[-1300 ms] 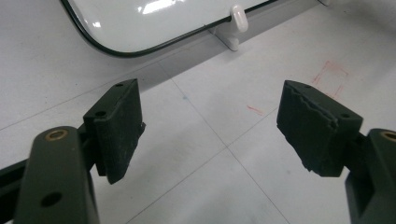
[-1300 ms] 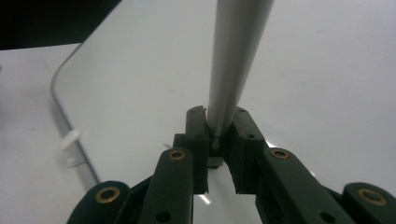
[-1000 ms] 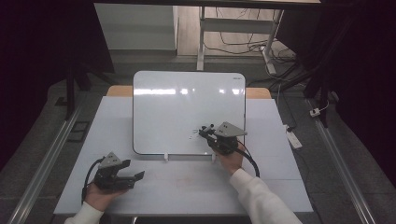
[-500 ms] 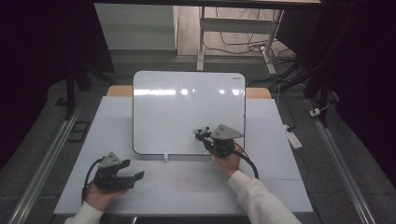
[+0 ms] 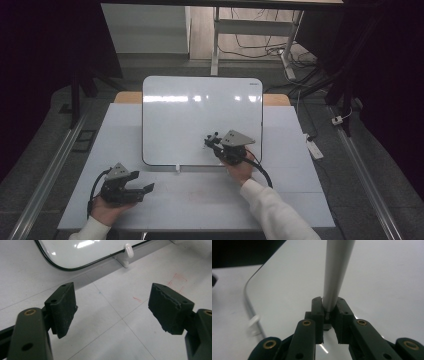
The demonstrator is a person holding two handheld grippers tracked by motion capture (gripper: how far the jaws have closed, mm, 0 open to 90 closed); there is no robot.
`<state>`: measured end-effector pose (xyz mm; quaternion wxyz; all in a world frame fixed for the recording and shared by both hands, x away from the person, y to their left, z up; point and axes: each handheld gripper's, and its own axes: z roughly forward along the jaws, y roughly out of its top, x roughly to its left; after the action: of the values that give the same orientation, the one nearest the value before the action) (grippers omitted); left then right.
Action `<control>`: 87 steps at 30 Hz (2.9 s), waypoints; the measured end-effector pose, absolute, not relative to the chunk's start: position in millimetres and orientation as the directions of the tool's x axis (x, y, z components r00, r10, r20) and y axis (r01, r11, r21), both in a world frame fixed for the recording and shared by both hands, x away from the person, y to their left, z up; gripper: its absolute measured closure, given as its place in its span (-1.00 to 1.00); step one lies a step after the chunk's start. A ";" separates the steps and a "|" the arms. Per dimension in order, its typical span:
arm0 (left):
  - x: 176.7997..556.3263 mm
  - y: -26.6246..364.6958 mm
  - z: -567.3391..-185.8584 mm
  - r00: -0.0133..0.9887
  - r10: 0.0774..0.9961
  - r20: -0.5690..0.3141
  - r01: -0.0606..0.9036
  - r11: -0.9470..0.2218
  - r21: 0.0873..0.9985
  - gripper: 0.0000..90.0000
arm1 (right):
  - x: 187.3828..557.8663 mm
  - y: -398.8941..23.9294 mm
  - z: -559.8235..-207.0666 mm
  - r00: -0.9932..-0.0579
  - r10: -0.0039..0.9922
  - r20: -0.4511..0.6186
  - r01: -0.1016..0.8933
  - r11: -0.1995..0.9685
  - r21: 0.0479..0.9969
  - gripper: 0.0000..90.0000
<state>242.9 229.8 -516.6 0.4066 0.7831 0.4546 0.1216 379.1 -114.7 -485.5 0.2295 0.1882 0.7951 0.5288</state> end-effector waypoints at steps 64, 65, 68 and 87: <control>242.6 230.5 -516.2 0.557 0.811 -0.181 0.610 -0.252 0.751 -0.48 | 373.0 -112.4 -491.8 -0.846 0.519 -0.123 0.098 0.378 0.921 0.75; 242.9 230.6 -516.2 0.558 0.810 -0.183 0.611 -0.251 0.750 -0.48 | 374.7 -116.3 -490.0 -0.843 0.527 -0.107 0.106 0.357 0.928 0.75; 244.2 230.6 -516.6 0.557 0.809 -0.185 0.612 -0.250 0.750 -0.48 | 371.8 -126.3 -482.4 -0.846 0.529 -0.056 0.134 0.314 0.940 0.75; 255.2 183.4 -477.1 0.672 0.713 -0.199 0.479 -0.213 0.852 -0.33 | 335.7 -123.4 -487.1 -0.906 0.406 0.118 0.268 0.335 0.903 0.74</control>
<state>255.2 183.4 -477.1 0.4934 0.7698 0.3871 0.1186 335.7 -123.4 -487.1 0.0641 0.2070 0.8145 0.5382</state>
